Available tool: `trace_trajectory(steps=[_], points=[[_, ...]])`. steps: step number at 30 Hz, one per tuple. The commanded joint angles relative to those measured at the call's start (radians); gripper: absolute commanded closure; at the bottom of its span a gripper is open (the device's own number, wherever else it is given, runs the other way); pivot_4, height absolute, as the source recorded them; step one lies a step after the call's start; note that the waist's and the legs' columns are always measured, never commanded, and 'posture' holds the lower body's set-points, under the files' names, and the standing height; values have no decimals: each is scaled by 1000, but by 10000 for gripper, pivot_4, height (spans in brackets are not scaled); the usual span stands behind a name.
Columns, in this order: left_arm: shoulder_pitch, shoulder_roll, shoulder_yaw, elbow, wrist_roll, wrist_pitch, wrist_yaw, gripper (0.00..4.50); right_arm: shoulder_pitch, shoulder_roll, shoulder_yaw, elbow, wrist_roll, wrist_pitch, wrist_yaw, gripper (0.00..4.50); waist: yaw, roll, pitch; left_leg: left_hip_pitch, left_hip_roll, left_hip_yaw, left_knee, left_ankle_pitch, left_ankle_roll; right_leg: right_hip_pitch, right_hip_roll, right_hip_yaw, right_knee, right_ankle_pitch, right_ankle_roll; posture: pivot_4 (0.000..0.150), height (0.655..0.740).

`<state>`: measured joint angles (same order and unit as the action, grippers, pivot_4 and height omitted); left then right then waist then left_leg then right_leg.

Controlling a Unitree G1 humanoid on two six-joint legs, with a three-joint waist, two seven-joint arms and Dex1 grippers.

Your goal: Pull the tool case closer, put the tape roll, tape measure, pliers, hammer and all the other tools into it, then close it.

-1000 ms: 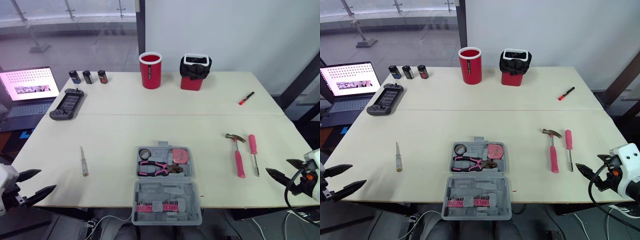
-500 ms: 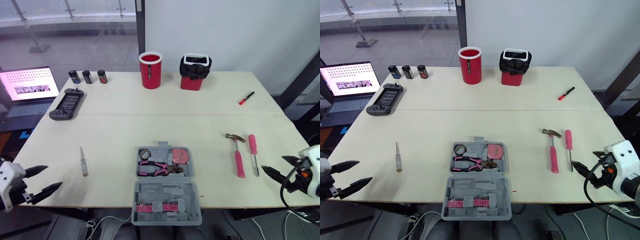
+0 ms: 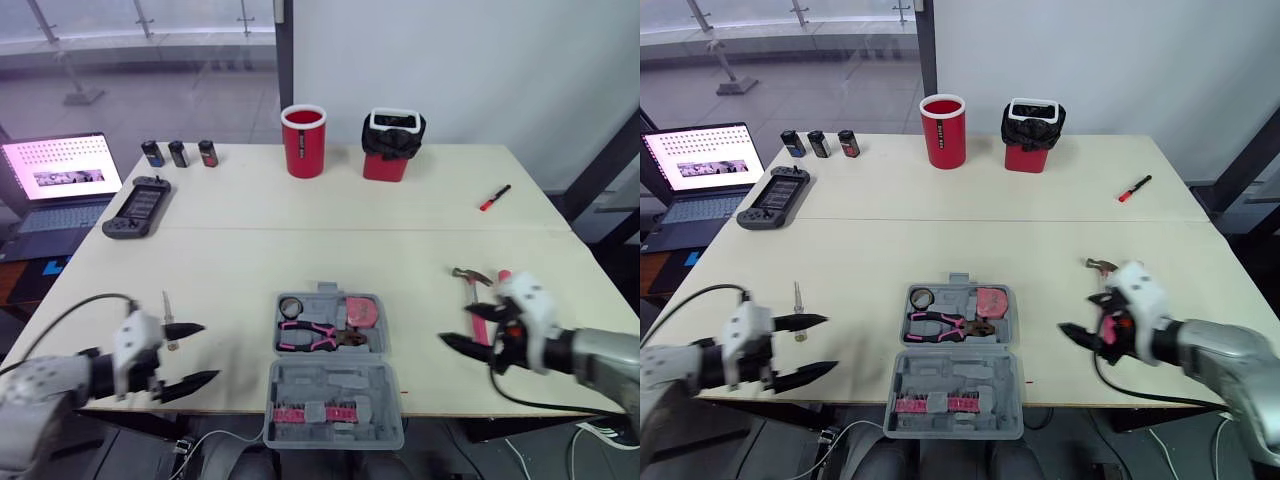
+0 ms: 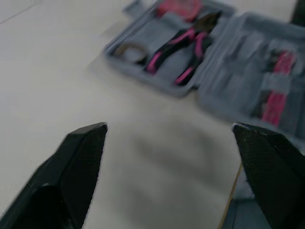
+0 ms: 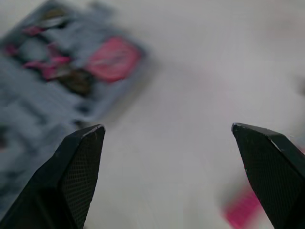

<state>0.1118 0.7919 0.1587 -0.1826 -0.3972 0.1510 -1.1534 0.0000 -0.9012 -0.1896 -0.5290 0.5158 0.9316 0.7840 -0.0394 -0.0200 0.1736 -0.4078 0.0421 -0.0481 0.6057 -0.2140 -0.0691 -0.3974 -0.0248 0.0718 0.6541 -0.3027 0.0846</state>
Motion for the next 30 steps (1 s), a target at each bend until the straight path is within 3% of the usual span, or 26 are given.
trace_trajectory(steps=[1,6,15,30], points=[[-49,10,-67,3,44,9,-1,18340,-54,-62,149,-12,-84,-46,19,18512,-1,0,0,0,0,0,1,0,0,0,0,0,0,0,0,1500,7387],[-151,19,-242,80,181,-10,-28,44866,-222,-71,421,90,-196,-84,103,44963,-5,1,1,0,0,1,6,-1,2,1,0,0,0,2,1,1500,7387],[-256,-59,-394,154,332,-32,49,44866,-388,3,666,269,-376,-161,155,44963,1,1,2,-2,0,1,8,-1,2,1,0,0,1,3,2,1500,7387],[-383,-218,-516,313,473,-81,128,44866,-498,140,776,319,-485,-137,196,44963,8,3,0,1,-1,0,17,-1,2,3,0,0,10,3,3,1500,7387]])
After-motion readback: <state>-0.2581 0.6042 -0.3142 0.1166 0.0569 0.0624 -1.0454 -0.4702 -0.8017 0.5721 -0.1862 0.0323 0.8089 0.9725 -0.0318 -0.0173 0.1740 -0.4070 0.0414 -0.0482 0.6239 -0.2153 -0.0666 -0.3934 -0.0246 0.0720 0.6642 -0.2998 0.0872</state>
